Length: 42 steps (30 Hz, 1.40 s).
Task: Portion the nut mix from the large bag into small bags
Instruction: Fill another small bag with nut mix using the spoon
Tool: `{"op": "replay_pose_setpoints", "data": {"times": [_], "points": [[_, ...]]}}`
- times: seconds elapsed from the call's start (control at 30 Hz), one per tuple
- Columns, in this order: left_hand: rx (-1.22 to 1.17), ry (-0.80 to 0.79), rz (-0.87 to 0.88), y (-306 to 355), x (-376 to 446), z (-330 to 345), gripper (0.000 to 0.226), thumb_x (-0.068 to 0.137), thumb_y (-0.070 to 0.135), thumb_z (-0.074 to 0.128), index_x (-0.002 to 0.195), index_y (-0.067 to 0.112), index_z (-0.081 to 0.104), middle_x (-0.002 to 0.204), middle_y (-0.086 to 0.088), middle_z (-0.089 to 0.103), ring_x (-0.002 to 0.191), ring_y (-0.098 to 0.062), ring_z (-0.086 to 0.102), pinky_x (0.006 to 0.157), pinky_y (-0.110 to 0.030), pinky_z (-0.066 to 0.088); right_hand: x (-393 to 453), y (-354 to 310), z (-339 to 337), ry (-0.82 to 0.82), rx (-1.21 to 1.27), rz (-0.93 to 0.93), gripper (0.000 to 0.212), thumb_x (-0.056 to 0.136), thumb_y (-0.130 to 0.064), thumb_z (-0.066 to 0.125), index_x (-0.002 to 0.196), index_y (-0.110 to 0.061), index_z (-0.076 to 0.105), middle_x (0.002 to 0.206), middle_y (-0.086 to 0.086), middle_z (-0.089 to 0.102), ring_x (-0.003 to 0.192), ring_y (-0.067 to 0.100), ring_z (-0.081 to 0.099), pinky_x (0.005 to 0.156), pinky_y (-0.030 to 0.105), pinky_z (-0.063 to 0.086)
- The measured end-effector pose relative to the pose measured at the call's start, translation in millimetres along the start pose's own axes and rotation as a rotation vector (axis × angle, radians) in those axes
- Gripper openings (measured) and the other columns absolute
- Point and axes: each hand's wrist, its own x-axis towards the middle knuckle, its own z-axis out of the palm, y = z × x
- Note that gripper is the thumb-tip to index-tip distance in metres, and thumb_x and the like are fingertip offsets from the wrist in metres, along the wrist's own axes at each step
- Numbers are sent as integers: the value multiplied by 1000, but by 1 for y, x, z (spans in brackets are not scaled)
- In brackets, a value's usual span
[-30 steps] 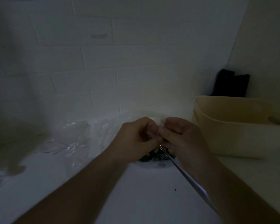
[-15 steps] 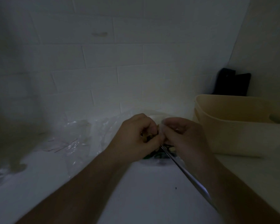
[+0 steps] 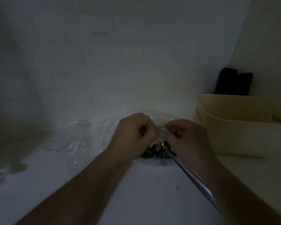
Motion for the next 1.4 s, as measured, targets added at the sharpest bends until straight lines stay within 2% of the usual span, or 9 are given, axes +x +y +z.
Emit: {"op": "replay_pose_setpoints", "data": {"times": [0.1,0.17,0.3,0.43,0.77,0.93,1.1,1.23,1.4], "points": [[-13,-48,116,1,-2,0,9,86,19,71,83,14,65,120,2,62,119,-12,57,95,-27,45,-1,-4,0,-59,125,47,17,89,-12,72,81,-26,79,79,-6,77,74,7,72,69,24,55],[-65,-133,134,0,-3,-1,42,77,28,88,103,15,59,137,3,56,134,-15,51,104,-29,44,-4,-9,-1,-115,347,139,27,89,1,63,79,-19,79,71,3,75,64,14,72,55,24,53],[-64,-290,-9,1,-4,1,86,67,51,90,136,29,43,127,11,57,115,-9,59,92,-34,54,-6,-14,-3,-223,563,203,29,91,5,64,85,-17,81,81,9,79,75,27,78,58,32,59],[-24,-290,31,-4,-3,1,65,75,39,91,127,28,52,108,12,60,95,-7,60,76,-22,50,-5,-9,-1,-150,413,145,24,86,4,69,91,-17,81,76,0,78,67,13,75,54,21,54],[100,-263,144,-13,1,-5,56,73,37,86,122,21,63,97,9,55,90,-9,50,83,-19,38,0,-4,-2,-108,407,102,23,84,5,74,83,-18,76,72,0,77,65,13,75,58,25,56],[38,-292,82,-15,0,-10,57,72,36,86,123,26,63,99,5,56,97,-11,53,82,-20,38,2,2,-8,-258,389,-5,19,91,-6,75,91,-25,74,77,-3,77,68,13,75,65,27,61],[-22,-264,-131,-22,6,-24,51,75,43,82,121,37,62,109,5,56,102,-2,52,81,-9,37,16,33,-35,-531,-245,-371,50,96,-5,67,89,-54,71,93,-23,65,93,-5,62,77,7,41],[-125,-212,-208,-28,9,-33,46,79,37,84,120,41,63,115,6,60,107,-5,58,89,-17,47,15,59,-34,-828,-358,-377,80,87,7,56,90,-73,66,97,-15,53,90,7,57,80,25,47],[-116,-196,-262,-37,11,-39,44,78,45,85,116,44,62,111,5,65,98,-12,64,88,-33,55,15,48,-35,-791,-324,-469,40,89,-5,67,87,-45,74,93,-17,60,90,4,60,80,20,48]]}}
